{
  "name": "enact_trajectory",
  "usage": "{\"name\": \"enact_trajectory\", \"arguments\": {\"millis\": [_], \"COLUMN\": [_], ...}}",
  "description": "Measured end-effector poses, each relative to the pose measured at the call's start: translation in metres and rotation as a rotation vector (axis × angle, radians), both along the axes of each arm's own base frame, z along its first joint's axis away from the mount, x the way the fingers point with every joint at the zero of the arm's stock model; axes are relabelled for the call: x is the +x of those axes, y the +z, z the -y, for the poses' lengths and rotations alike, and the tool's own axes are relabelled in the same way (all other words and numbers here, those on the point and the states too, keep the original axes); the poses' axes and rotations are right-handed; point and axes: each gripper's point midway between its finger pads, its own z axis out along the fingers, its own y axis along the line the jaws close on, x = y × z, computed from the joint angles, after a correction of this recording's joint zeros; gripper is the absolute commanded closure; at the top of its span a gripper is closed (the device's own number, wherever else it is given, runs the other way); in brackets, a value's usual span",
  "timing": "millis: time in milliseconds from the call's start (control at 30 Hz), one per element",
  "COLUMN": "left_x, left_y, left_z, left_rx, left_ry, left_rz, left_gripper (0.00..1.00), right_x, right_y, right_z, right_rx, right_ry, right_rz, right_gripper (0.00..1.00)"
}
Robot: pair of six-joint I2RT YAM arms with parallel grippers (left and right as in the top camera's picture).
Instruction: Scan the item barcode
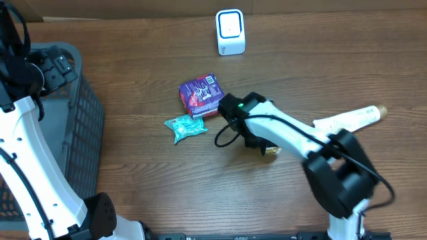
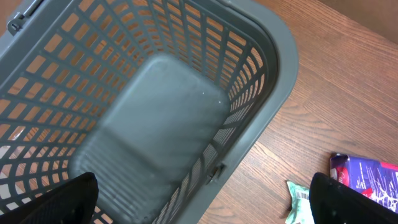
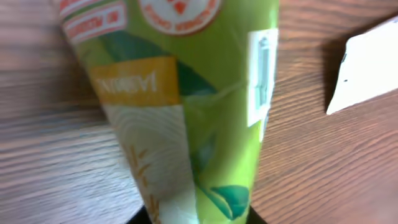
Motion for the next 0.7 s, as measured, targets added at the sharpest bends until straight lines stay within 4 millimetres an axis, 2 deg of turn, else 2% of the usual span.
{"name": "enact_trajectory", "arguments": {"millis": [67, 133, 233, 300, 367, 433, 533, 600, 700], "left_x": [0.000, 0.000, 0.000, 0.000, 0.000, 0.000, 0.000, 0.000, 0.000], "left_y": [0.000, 0.000, 0.000, 0.000, 0.000, 0.000, 0.000, 0.000, 0.000], "left_z": [0.000, 0.000, 0.000, 0.000, 0.000, 0.000, 0.000, 0.000, 0.000], "left_rx": [0.000, 0.000, 0.000, 0.000, 0.000, 0.000, 0.000, 0.000, 0.000], "left_ry": [0.000, 0.000, 0.000, 0.000, 0.000, 0.000, 0.000, 0.000, 0.000], "left_rz": [0.000, 0.000, 0.000, 0.000, 0.000, 0.000, 0.000, 0.000, 0.000], "left_gripper": [0.00, 0.00, 0.00, 0.00, 0.01, 0.00, 0.01, 0.01, 0.00], "right_x": [-0.003, -0.005, -0.007, -0.007, -0.005, -0.008, -0.014, -0.019, -0.021], "right_y": [-0.008, -0.007, 0.000, 0.005, 0.007, 0.002, -0.001, -0.002, -0.003], "right_z": [0.001, -0.002, -0.018, -0.036, -0.071, -0.102, -0.124, -0.131, -0.122], "right_rx": [-0.039, -0.051, -0.041, -0.004, 0.106, 0.218, 0.301, 0.335, 0.341], "right_ry": [0.027, 0.050, 0.101, 0.129, 0.175, 0.227, 0.266, 0.248, 0.144], "right_rz": [-0.028, -0.029, -0.017, -0.003, 0.015, 0.004, -0.015, -0.025, -0.045], "right_gripper": [0.53, 0.47, 0.40, 0.39, 0.38, 0.33, 0.32, 0.32, 0.32]}}
